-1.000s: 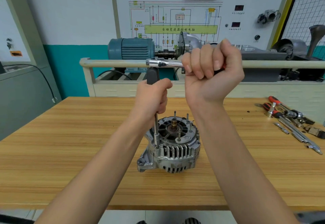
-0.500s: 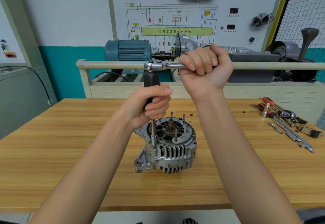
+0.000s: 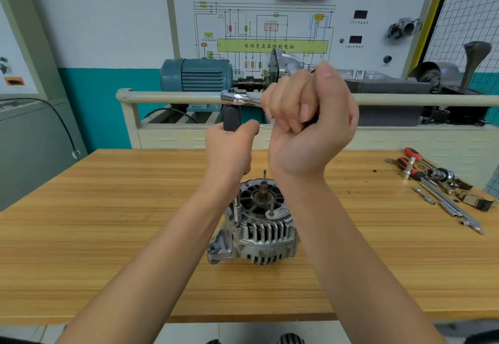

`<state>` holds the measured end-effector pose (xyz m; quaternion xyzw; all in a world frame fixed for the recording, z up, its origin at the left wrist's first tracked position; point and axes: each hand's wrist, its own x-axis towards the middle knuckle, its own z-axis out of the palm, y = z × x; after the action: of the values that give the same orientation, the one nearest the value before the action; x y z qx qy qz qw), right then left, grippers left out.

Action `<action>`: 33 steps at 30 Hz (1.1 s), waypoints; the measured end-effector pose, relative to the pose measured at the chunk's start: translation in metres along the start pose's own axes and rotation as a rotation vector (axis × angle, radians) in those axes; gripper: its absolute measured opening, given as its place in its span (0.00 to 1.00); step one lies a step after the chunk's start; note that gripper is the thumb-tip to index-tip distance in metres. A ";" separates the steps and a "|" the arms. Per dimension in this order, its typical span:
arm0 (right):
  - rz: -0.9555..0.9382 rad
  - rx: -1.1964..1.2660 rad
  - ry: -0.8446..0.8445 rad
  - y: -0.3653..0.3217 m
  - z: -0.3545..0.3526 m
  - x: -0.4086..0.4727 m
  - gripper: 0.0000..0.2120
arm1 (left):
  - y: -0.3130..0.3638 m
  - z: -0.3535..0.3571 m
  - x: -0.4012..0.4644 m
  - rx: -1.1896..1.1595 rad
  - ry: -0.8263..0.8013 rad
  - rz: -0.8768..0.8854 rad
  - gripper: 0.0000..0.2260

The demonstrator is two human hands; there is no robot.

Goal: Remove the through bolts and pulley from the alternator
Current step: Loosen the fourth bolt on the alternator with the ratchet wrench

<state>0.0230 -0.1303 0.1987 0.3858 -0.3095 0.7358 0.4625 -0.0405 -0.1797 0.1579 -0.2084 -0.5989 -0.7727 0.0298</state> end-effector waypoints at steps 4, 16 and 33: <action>0.205 0.123 0.058 -0.005 -0.017 0.015 0.25 | 0.000 -0.012 0.003 -0.038 -0.243 0.013 0.20; 0.453 0.454 0.326 -0.002 -0.036 0.031 0.21 | 0.005 -0.021 0.001 -0.131 -0.527 -0.114 0.25; 0.408 0.314 0.149 -0.007 -0.028 0.026 0.23 | 0.009 -0.031 0.006 -0.181 -0.665 -0.110 0.15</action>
<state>0.0145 -0.0933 0.2072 0.3271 -0.2281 0.8792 0.2607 -0.0521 -0.2102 0.1623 -0.4179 -0.5151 -0.7131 -0.2271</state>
